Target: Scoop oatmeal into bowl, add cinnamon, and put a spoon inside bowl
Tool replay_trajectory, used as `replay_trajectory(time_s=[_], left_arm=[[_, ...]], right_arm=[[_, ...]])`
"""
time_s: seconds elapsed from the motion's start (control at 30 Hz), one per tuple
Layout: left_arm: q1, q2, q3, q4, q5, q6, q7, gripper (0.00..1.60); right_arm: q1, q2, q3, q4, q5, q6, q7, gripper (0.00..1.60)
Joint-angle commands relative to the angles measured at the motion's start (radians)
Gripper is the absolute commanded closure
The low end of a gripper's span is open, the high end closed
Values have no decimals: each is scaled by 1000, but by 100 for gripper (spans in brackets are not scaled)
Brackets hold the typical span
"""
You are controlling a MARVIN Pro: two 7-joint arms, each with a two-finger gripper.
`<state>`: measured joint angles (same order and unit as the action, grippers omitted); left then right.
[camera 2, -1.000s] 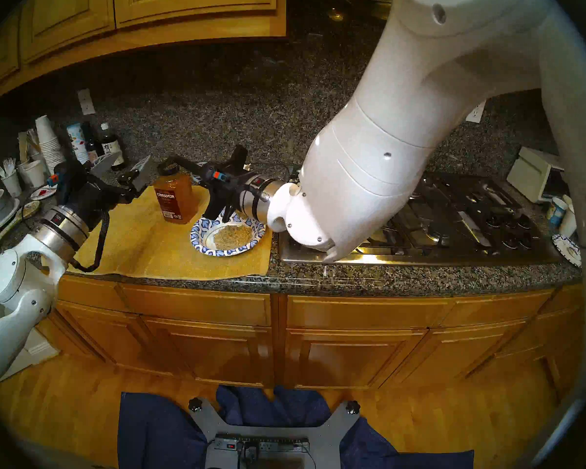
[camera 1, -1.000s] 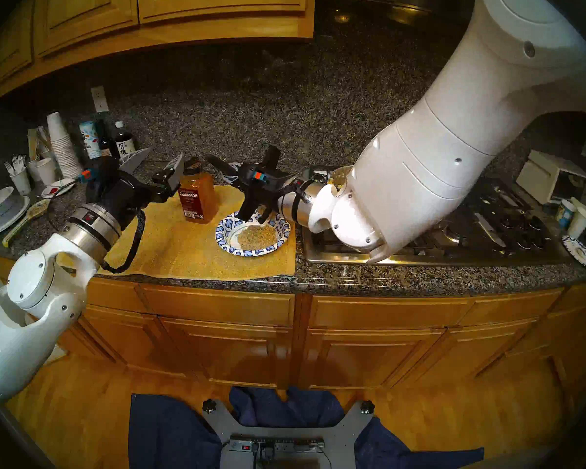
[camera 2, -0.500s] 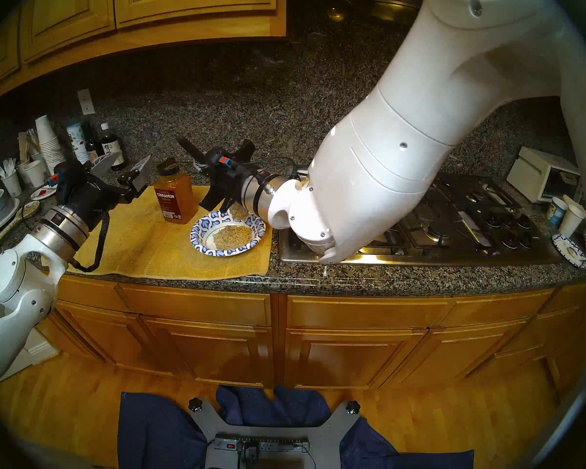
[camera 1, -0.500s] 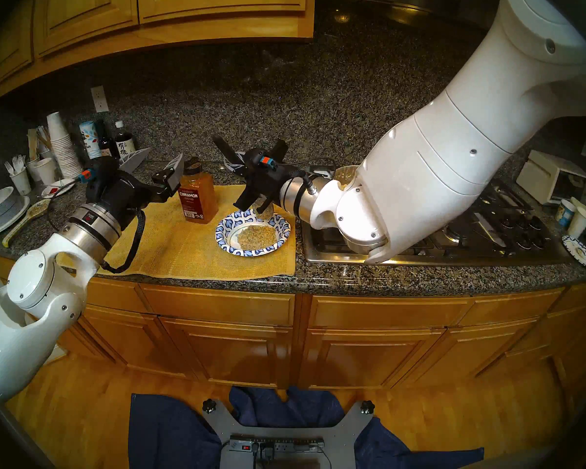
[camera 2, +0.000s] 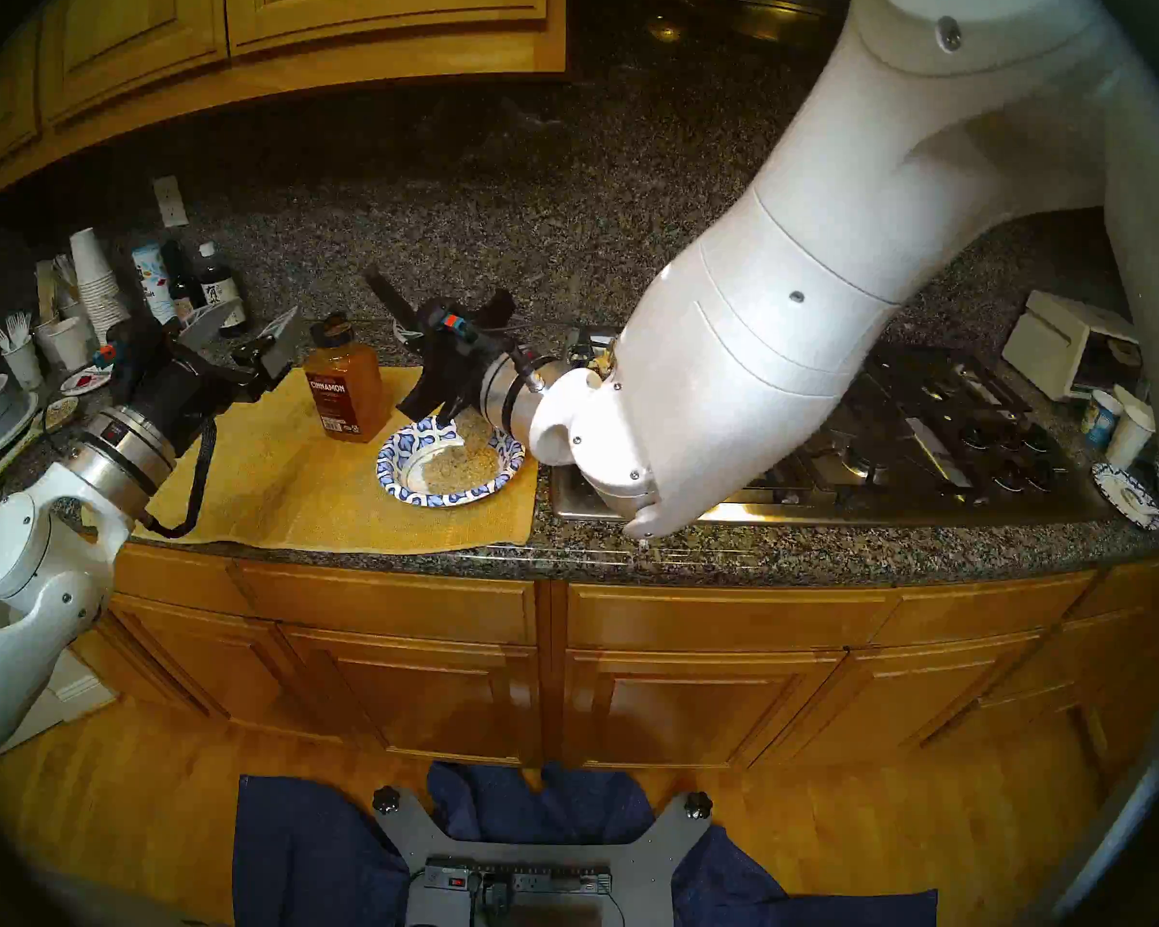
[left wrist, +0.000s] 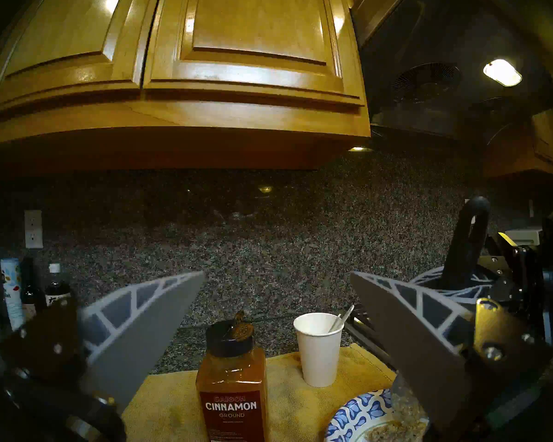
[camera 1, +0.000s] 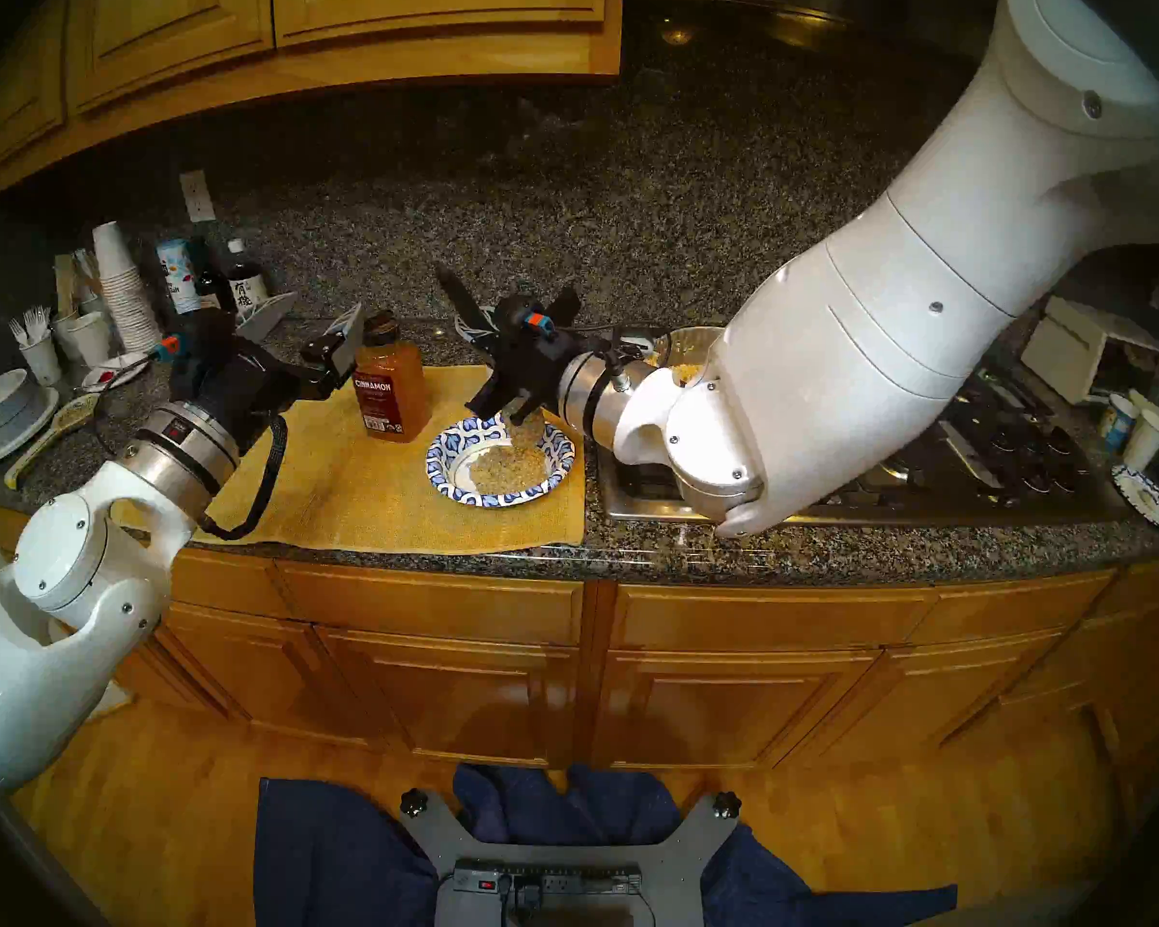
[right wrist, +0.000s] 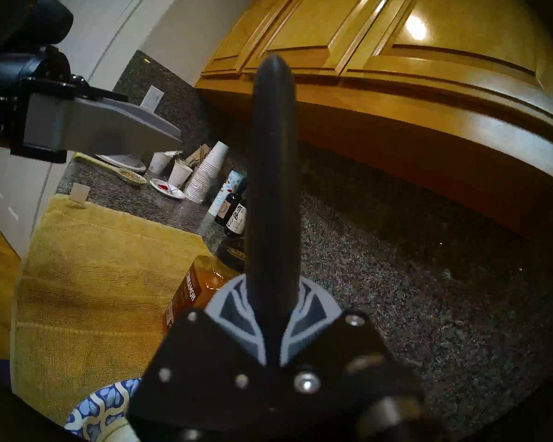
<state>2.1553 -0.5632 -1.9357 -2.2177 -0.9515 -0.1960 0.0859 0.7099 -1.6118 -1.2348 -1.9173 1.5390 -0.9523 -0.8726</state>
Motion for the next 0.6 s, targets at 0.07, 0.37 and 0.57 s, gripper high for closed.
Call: replay_trajectory(time_s=[0.07, 0.37, 0.57], left_arm=[[-17, 0, -24, -12, 2, -13, -2, 0], [-18, 1, -22, -12, 2, -12, -1, 0], [-18, 2, -21, -12, 2, -11, 0, 0]], right_arm=[[10, 32, 19, 19, 36, -8, -78, 160], [24, 124, 53, 11, 110, -8, -37, 160], [55, 179, 104, -5, 207, -8, -20, 160]])
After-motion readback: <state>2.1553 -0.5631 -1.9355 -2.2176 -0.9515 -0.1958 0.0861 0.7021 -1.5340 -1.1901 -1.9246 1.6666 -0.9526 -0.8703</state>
